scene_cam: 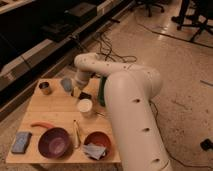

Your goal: Place eraser in plastic cup

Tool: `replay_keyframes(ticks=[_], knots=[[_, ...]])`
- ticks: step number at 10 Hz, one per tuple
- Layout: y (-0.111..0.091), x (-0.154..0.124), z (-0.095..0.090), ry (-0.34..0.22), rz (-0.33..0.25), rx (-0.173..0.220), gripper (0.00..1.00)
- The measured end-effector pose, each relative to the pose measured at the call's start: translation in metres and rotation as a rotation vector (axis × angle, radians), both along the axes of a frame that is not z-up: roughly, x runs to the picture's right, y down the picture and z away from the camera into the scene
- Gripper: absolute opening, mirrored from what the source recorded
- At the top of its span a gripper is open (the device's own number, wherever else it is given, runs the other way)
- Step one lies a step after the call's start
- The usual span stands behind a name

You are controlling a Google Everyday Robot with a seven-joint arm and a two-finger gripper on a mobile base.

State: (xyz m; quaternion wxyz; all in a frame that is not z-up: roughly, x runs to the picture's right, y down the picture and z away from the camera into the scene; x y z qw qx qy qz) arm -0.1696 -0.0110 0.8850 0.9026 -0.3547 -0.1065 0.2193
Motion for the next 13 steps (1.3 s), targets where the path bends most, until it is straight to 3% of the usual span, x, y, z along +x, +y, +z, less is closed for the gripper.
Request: replay_keyframes(ticks=[2,3,8,9,10,11,12,13], knots=[[-0.047,0.003,-0.025,-0.017,0.054,0.025,0.00],[-0.060,0.007,-0.032,-0.020,0.078,0.035,0.00],[-0.060,0.007,-0.031,-0.017,0.078,0.040,0.00],[-0.064,0.006,-0.031,-0.040,0.075,0.074,0.00],[-0.077,0.003,-0.028,-0.124,0.062,0.140,0.00],[-0.081,0.000,-0.026,-0.174,0.053,0.168,0.00],[-0.092,-0.003,-0.022,-0.274,0.046,0.222,0.00],[-0.094,-0.005,-0.019,-0.299,0.050,0.231,0.00]])
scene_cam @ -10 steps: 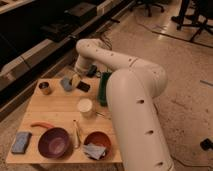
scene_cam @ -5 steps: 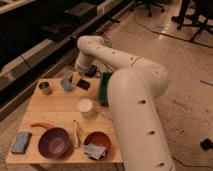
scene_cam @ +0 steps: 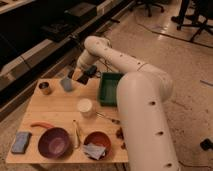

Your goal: Place eraser in plastic cup

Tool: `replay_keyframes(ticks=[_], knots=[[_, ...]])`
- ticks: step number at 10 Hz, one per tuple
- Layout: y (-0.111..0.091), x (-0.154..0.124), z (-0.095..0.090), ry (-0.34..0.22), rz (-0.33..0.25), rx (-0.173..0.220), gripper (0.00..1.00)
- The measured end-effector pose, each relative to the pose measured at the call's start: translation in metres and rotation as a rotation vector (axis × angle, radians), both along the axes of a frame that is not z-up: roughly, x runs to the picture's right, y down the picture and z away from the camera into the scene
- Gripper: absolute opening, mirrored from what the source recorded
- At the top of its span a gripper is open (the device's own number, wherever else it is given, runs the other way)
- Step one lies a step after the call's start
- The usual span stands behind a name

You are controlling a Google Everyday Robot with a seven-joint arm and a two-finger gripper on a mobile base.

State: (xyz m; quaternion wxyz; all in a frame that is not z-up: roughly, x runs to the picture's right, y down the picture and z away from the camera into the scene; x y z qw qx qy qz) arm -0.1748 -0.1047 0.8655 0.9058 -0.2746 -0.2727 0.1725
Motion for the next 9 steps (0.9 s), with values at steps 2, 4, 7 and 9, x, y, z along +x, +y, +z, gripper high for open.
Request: replay_keyframes(ticks=[2,4,7,9], knots=[[-0.005,-0.004,0.007,-0.042,0.020,0.001,0.00],[-0.008,-0.007,0.013,-0.073,0.037,-0.002,0.00],[-0.011,-0.022,0.022,-0.154,0.057,-0.004,0.00],[-0.013,-0.029,0.031,-0.214,0.075,0.009,0.00]])
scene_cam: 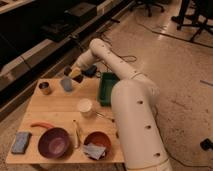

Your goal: Place eraser in plastic cup

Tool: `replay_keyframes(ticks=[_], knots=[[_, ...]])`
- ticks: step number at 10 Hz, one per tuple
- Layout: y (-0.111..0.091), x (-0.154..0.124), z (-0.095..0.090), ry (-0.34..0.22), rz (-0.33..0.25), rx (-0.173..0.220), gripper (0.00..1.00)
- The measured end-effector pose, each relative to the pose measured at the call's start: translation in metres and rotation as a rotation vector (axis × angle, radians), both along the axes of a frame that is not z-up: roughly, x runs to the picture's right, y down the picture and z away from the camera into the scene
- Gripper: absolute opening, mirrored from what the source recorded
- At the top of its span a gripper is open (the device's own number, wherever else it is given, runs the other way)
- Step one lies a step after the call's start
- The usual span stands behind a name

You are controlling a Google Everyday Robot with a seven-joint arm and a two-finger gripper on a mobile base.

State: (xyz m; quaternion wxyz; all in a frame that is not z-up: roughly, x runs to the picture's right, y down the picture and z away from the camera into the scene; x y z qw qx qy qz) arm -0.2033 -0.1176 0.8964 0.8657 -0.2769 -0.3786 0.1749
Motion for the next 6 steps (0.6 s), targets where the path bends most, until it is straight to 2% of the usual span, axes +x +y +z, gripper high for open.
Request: replay_keyframes(ticks=[3,6], knots=[[-0.001,-0.011,0.016,-0.048,0.017,0.029,0.00],[-0.003,-0.034,0.028,-0.083,-0.001,0.042,0.00]])
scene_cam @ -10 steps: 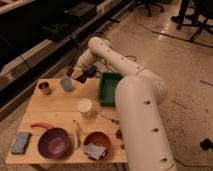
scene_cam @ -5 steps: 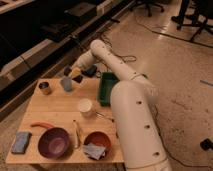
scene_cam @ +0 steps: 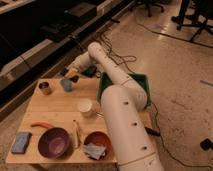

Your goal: Place eraser in plastic cup

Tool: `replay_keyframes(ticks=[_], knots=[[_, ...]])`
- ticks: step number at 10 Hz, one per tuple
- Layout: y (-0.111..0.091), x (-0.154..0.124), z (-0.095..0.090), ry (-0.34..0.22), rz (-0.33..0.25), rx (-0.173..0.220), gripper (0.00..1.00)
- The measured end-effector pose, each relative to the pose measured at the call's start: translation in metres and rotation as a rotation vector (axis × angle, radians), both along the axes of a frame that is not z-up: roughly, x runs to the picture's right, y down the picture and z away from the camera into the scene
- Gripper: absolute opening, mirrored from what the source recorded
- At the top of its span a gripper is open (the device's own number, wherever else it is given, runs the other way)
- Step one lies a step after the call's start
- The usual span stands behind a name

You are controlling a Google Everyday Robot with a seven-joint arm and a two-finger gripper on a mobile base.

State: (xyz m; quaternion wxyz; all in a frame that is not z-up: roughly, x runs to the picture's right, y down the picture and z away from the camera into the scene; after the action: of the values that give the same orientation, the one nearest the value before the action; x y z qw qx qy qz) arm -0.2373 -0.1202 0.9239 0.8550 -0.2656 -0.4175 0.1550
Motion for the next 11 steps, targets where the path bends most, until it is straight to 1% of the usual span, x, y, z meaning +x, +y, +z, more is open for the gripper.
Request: replay_keyframes(ticks=[2,4,6,8,11], knots=[[-0.002,-0.006,0.001,-0.012,-0.008,0.013,0.00],[-0.006,-0.009,-0.008,-0.022,-0.018,0.027,0.00],[-0.009,-0.014,-0.011,-0.028,-0.026,0.034,0.00],[-0.010,-0.021,-0.010,-0.041,-0.030,0.033,0.00],[-0.008,-0.029,-0.003,-0.064,-0.028,0.029,0.00]])
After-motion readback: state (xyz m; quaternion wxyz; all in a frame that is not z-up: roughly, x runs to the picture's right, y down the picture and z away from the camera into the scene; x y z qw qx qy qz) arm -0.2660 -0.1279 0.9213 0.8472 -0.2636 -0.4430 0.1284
